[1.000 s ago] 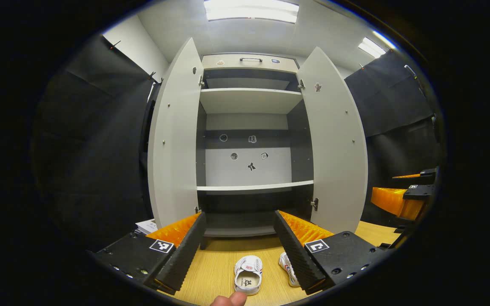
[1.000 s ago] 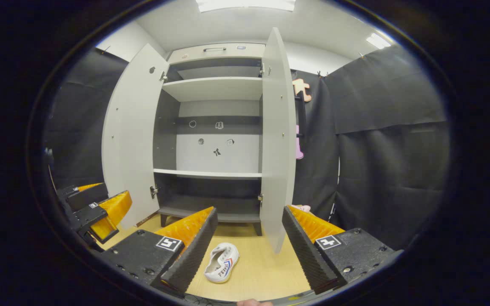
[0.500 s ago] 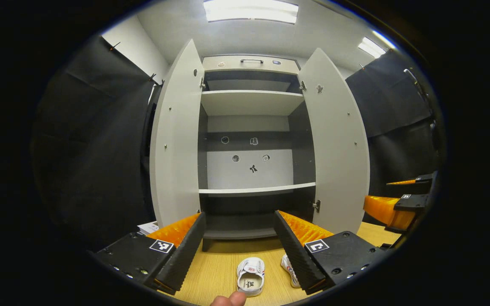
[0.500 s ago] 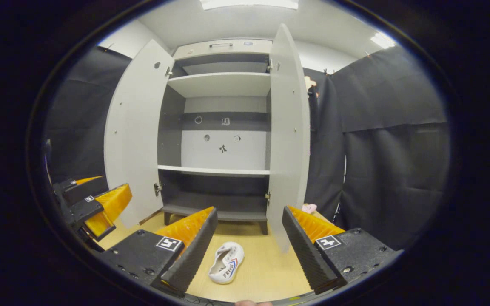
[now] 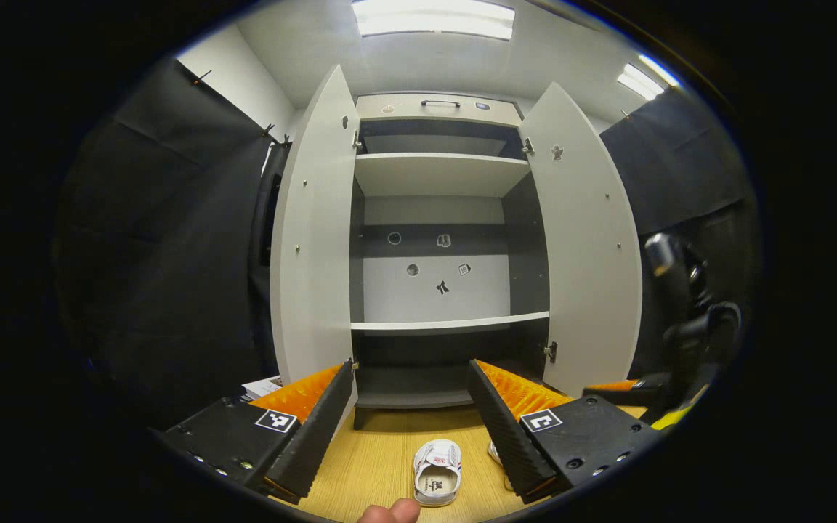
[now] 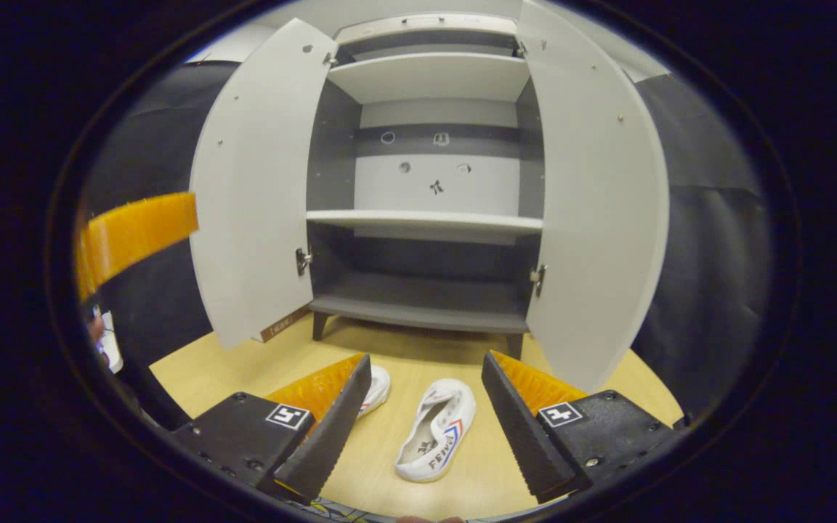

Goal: Grab one shoe with the right hand and put it into the shoe cabinet, grab the other shoe with the left hand and put it into the shoe cabinet; then close the right door with the right hand and the left door with the left hand.

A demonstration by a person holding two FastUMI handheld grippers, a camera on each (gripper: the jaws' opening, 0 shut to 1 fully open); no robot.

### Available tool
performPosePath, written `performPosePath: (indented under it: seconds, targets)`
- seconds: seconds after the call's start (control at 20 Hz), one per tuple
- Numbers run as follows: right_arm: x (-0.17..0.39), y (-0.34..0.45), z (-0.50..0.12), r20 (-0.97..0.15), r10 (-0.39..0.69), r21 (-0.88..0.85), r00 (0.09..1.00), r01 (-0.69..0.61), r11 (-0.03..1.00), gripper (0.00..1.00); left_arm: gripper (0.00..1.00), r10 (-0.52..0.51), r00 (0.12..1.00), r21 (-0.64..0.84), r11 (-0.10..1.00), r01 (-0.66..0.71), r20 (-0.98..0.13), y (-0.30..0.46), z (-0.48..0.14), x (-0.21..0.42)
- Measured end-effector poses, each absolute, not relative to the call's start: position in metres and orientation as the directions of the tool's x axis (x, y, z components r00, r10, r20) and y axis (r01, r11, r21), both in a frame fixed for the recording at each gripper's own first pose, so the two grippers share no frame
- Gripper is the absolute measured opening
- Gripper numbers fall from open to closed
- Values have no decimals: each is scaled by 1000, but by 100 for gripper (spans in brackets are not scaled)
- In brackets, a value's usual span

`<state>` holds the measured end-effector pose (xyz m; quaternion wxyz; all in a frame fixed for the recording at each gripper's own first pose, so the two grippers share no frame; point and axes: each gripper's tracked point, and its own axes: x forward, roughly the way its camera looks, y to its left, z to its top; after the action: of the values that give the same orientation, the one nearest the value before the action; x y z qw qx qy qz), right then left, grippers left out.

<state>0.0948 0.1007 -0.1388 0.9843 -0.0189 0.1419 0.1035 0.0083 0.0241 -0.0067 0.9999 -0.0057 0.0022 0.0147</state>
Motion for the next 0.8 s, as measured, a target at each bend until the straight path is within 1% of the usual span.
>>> performPosePath:
  seconds: [0.05,0.1,0.25,0.45,0.5,0.55,0.6,0.75,0.8]
  targets:
    - [100,107,-159,-332,210,12,919,-219,976,95,96,32,999,-12,999,-32,-8,26,-8,9]
    - [106,110,-178,-377,216,33,901,-220,975,100,96,35,999,-11,999,-35,-10,28,-9,9]
    - [121,114,-221,-448,211,53,869,-209,976,100,96,40,999,-9,999,-40,-24,31,-14,10]
    - [134,117,-259,-514,220,55,829,-224,973,99,96,52,998,-4,999,-53,-28,38,-16,12]
    - [137,118,-264,-524,226,59,821,-230,971,95,96,56,998,-4,998,-56,-30,39,-18,13]
    - [140,119,-270,-531,231,61,815,-235,970,93,96,60,998,-3,998,-60,-36,42,-20,14]
    - [143,118,-275,-542,228,62,809,-232,971,88,96,63,997,-2,998,-63,-41,43,-21,14]
    - [150,122,-294,-582,246,89,775,-239,967,81,96,69,996,-5,998,-69,-55,46,-27,15]
    - [152,124,-300,-593,253,95,764,-246,965,67,96,70,996,-4,998,-70,-60,46,-29,16]
